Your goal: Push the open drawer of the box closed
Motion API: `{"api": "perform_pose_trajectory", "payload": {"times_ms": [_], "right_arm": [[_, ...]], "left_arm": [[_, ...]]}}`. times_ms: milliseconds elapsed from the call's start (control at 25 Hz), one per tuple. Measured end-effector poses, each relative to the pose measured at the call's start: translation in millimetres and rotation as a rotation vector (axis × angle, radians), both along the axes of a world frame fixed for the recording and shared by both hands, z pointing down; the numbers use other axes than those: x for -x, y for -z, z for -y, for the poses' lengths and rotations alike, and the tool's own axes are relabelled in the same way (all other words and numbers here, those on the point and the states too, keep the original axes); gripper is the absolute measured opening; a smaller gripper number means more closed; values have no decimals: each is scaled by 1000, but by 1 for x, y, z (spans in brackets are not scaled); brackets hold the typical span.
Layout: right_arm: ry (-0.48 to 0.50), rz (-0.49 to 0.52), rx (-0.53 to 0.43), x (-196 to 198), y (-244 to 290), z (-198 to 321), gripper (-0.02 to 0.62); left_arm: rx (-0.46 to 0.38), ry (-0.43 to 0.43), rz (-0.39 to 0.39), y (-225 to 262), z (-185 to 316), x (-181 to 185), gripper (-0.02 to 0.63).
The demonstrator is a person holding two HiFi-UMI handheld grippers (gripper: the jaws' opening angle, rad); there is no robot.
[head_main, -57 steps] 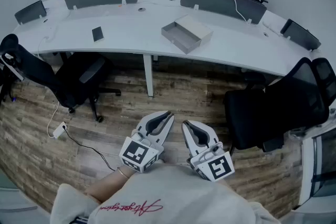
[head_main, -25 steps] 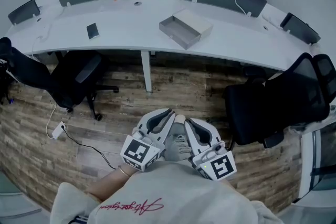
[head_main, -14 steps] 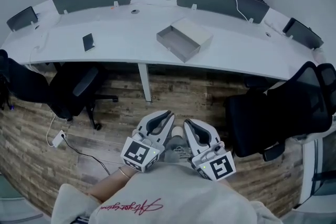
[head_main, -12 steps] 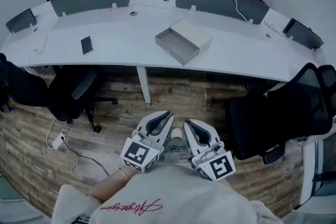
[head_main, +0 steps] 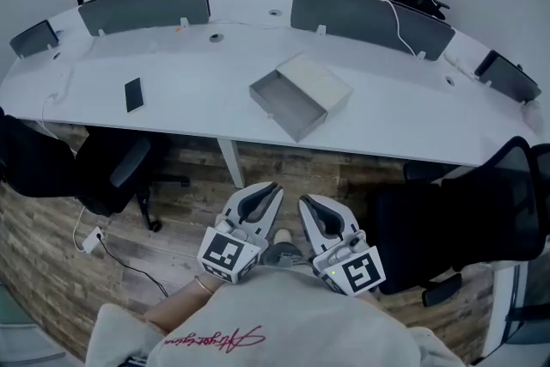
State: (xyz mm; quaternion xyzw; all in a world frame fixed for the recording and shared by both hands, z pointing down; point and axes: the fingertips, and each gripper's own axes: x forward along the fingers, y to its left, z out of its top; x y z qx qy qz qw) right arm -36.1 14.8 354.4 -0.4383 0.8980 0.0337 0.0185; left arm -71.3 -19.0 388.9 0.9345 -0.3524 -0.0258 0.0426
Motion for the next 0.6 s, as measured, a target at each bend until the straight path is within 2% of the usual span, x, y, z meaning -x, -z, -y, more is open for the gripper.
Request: {"api": "perform_pose_trajectory", "payload": {"times_ms": [360,600], "right_arm": [[91,-23,-16,-17,7,74,18],[101,-19,-27,-34,11,112,18]], "left_arm": [[-9,53,-17,6,80,-30,49],[-12,105,9,13,118,-38,49]]}}
